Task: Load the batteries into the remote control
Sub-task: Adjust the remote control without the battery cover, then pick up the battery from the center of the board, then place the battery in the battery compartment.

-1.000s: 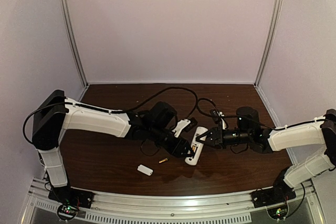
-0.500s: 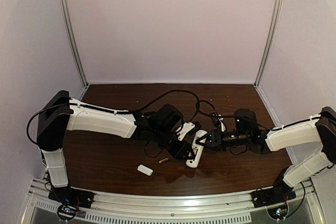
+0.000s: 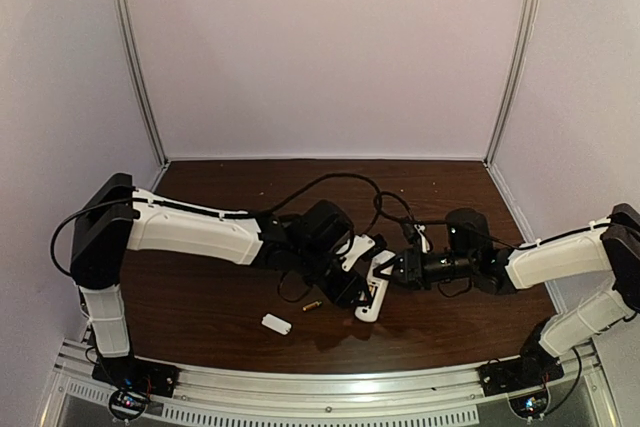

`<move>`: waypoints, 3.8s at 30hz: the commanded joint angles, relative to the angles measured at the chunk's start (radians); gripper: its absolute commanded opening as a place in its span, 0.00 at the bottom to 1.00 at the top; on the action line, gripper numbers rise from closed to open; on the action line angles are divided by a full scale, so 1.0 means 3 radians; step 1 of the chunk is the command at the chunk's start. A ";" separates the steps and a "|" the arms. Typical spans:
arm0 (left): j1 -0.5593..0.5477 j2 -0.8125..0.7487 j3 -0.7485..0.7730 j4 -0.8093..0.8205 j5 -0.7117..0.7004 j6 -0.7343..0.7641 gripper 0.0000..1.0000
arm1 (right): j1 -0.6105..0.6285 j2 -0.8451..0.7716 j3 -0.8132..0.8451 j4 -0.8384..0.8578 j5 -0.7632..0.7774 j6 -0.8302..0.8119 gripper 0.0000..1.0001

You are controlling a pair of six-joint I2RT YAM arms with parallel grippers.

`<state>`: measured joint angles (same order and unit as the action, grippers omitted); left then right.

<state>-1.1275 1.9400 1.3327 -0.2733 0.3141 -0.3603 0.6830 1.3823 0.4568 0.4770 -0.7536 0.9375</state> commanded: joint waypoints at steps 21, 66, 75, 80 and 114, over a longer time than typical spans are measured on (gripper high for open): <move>0.0377 -0.1099 -0.0880 0.0885 -0.0310 -0.0213 0.52 | 0.0032 -0.0169 0.0122 0.0033 0.0003 -0.0089 0.00; 0.0163 0.0248 -0.0007 -0.1113 -0.0853 0.0904 0.07 | -0.0556 -0.0054 -0.0034 -0.0260 -0.0095 -0.0049 0.00; 0.0337 -0.0294 -0.0219 -0.0079 0.0054 -0.0094 0.00 | -0.0614 -0.0062 -0.0082 -0.0151 -0.0176 0.0020 0.00; 0.0383 -0.0650 -0.0473 0.0831 0.0375 -0.0982 0.00 | -0.0620 -0.0042 -0.0112 0.0003 -0.0248 0.0114 0.00; -0.0183 -0.0784 -0.1087 0.2459 -0.0666 -0.0210 0.00 | -0.0509 0.0048 -0.0184 0.0969 -0.0490 0.0775 0.00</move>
<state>-1.1877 1.7126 1.0416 0.2867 0.1627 -0.5358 0.5194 1.3792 0.4137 0.6785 -0.8837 1.1278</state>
